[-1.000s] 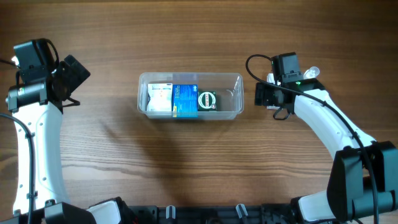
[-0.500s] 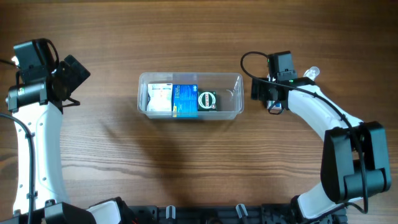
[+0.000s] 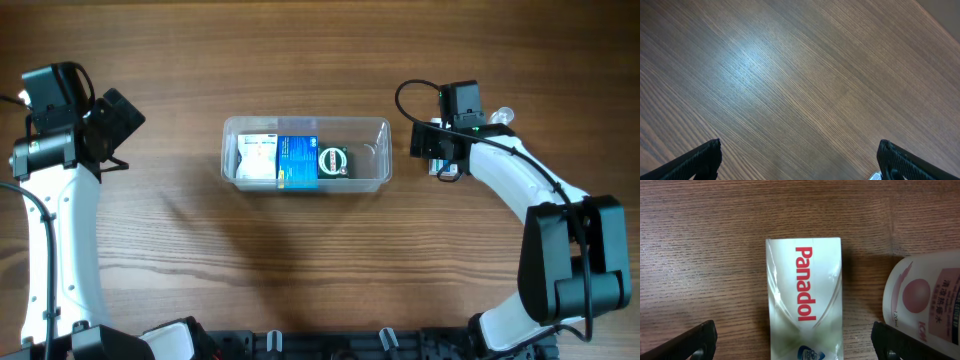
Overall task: Pack container
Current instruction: 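Lower the right gripper and grasp the Panadol box, then carry the Panadol box to the container's right end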
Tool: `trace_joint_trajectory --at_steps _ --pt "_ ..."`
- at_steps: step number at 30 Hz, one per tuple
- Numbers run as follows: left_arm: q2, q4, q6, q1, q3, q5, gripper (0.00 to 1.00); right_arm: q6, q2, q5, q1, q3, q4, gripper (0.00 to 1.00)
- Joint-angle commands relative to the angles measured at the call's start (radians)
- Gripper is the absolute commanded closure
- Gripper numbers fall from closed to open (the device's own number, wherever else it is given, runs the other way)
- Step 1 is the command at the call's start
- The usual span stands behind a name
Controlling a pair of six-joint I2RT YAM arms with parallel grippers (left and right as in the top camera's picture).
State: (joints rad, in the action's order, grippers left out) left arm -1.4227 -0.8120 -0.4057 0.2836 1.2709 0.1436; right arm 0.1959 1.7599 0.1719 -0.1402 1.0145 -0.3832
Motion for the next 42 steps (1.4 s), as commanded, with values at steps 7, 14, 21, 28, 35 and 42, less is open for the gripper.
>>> trace_joint_trajectory --at_steps 7,14,21,28,35,42 --pt "0.009 0.001 0.005 0.005 0.001 -0.001 0.00 -0.012 0.086 -0.050 0.004 -0.009 0.012 0.01" --pt "0.009 0.001 0.005 0.005 0.001 -0.001 0.00 -0.013 0.106 -0.049 0.004 -0.009 0.012 0.21" --pt "0.009 0.001 0.005 0.005 0.001 -0.001 0.00 -0.053 0.106 -0.049 0.004 -0.005 -0.007 0.42" --pt "0.009 0.001 0.005 0.005 0.001 -0.001 0.00 -0.066 0.106 -0.038 0.004 0.003 -0.026 0.50" --pt "0.009 0.001 0.005 0.005 0.001 -0.001 0.00 -0.132 0.014 -0.039 0.003 0.105 -0.141 0.55" --pt "0.009 0.001 0.005 0.005 0.001 -0.001 0.00 -0.200 -0.157 -0.108 0.001 0.197 -0.213 0.55"
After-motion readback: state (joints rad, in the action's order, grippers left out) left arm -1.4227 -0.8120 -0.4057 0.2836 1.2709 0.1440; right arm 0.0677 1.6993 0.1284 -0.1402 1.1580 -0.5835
